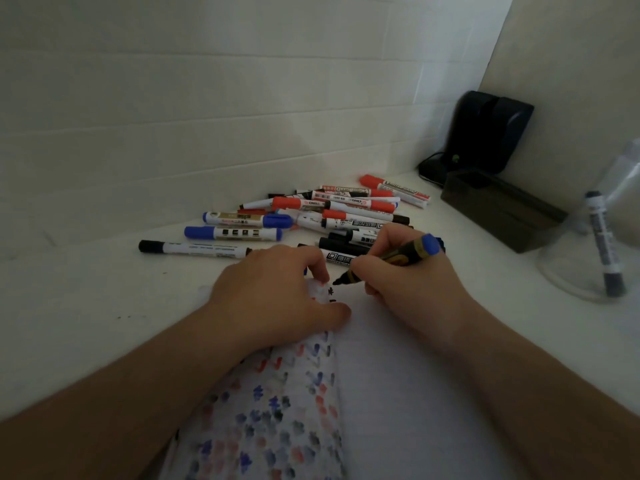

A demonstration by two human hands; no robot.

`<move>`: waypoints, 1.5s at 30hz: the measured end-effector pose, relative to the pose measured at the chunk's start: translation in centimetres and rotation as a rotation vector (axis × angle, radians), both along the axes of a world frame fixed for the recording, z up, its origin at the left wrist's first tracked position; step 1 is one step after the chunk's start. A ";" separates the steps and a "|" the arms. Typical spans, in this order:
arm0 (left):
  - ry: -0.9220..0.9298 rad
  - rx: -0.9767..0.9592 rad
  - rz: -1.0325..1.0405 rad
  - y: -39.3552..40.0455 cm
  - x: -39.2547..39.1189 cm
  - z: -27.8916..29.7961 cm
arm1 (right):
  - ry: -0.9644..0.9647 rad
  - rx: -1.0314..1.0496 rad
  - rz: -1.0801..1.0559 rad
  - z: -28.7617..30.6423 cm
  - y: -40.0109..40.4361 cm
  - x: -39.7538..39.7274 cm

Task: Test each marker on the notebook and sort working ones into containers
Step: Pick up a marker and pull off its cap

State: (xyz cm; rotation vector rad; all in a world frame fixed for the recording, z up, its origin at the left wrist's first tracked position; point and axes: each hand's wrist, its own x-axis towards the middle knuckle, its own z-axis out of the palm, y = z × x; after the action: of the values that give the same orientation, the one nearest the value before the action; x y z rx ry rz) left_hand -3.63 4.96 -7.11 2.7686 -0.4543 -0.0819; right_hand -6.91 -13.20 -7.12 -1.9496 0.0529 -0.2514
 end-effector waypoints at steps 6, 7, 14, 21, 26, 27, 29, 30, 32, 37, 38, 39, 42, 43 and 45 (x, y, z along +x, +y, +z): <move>0.104 -0.030 0.015 1.2 0.5 0.1 | 0.095 0.093 -0.069 -0.4 -0.2 0.3; 0.116 -0.053 0.013 1.3 0.5 0.1 | 0.102 0.105 -0.070 -0.4 -0.2 0.4; 0.079 -0.079 0.013 0.4 0.4 -0.2 | 0.096 0.065 -0.070 -0.6 -0.3 0.5; 0.077 -0.027 0.025 0.2 0.6 -0.3 | 0.089 0.026 -0.075 -0.5 -0.1 0.3; 0.090 -0.003 0.015 0.2 0.7 -0.3 | 0.074 -0.020 -0.068 -0.5 0.1 0.2; 0.088 -0.005 0.013 0.2 0.7 -0.3 | 0.072 -0.024 -0.075 -0.5 0.1 0.2; 0.089 -0.004 0.015 0.2 0.6 -0.2 | 0.068 -0.017 -0.093 -0.6 0.1 0.3; 0.090 -0.001 0.017 0.1 0.6 -0.2 | 0.069 -0.009 -0.099 -0.7 0.1 0.3; 0.091 0.003 0.018 0.1 0.6 -0.1 | 0.080 0.015 -0.096 -0.7 0.0 0.3; 0.083 -0.010 0.011 0.2 0.6 -0.2 | 0.071 0.005 -0.073 -0.6 0.1 0.1; 0.085 -0.013 0.010 0.2 0.6 -0.2 | 0.063 -0.012 -0.077 -0.6 0.2 0.2; 0.085 -0.016 0.008 0.2 0.6 -0.3 | 0.059 -0.024 -0.084 -0.6 0.2 0.2; 0.080 -0.012 0.015 0.2 0.7 -0.4 | 0.072 -0.017 -0.106 -0.7 0.2 0.4; 0.079 -0.009 0.019 0.2 0.7 -0.4 | 0.077 -0.003 -0.110 -0.7 0.1 0.4; 0.080 -0.006 0.021 0.1 0.6 -0.3 | 0.076 0.024 -0.106 -0.7 0.1 0.3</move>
State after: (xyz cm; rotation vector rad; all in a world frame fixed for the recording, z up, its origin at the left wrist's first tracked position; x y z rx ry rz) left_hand -3.00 5.07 -7.43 2.7525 -0.4037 -0.1853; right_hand -6.56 -13.13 -7.87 -1.9343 0.2091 -0.2450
